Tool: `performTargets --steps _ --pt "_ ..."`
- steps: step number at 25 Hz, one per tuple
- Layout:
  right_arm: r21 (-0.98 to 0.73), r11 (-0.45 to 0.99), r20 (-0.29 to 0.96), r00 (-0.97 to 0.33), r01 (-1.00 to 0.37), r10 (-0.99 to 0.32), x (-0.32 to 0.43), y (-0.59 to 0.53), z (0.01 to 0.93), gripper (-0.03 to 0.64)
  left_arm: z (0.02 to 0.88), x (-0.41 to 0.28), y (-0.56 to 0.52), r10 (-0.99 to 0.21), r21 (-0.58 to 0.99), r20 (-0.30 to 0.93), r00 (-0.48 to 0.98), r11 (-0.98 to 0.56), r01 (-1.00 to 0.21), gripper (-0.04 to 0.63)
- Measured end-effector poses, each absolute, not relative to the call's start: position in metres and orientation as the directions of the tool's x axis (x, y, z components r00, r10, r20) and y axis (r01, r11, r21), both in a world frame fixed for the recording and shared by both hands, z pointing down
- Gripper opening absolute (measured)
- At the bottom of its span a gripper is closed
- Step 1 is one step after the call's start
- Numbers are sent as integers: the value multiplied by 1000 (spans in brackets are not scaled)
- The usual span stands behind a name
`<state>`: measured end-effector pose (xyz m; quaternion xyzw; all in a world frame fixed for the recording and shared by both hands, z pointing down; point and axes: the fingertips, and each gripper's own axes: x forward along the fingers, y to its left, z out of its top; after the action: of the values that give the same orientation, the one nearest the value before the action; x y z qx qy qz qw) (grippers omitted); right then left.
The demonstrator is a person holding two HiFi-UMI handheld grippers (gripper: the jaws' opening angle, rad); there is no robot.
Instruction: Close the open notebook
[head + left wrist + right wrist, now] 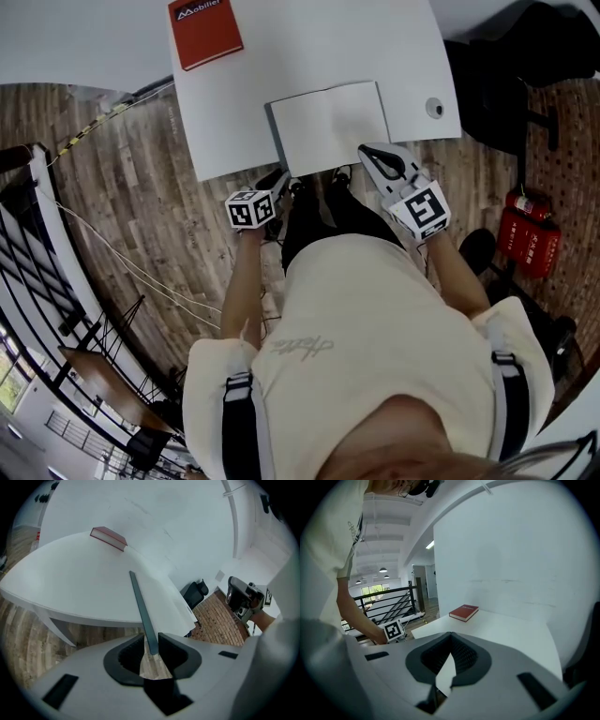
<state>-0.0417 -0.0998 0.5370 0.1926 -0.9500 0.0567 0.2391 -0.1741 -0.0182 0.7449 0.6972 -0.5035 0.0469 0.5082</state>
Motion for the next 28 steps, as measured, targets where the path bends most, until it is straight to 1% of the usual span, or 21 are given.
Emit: performTargets --steps 4,9,13,22,28 --pt "-17 920 485 -808 -391 -335 -40 -99 541 8 750 -170 -19 -649 686 556 519 7 -727 92" --pt "-14 917 498 -798 -399 -340 -35 -98 545 8 751 -171 -18 -663 750 505 552 21 -661 48" --pt "-9 913 503 -791 -409 -350 -33 -97 545 8 745 -170 -19 -661 756 493 566 3 -654 25" --pt "10 903 492 -784 -431 -379 -37 -99 538 8 734 -166 -21 -649 720 508 567 -41 -693 21" --pt "19 892 476 -781 -451 -405 -41 -102 535 8 708 -164 -27 -677 772 438 592 -55 -634 21"
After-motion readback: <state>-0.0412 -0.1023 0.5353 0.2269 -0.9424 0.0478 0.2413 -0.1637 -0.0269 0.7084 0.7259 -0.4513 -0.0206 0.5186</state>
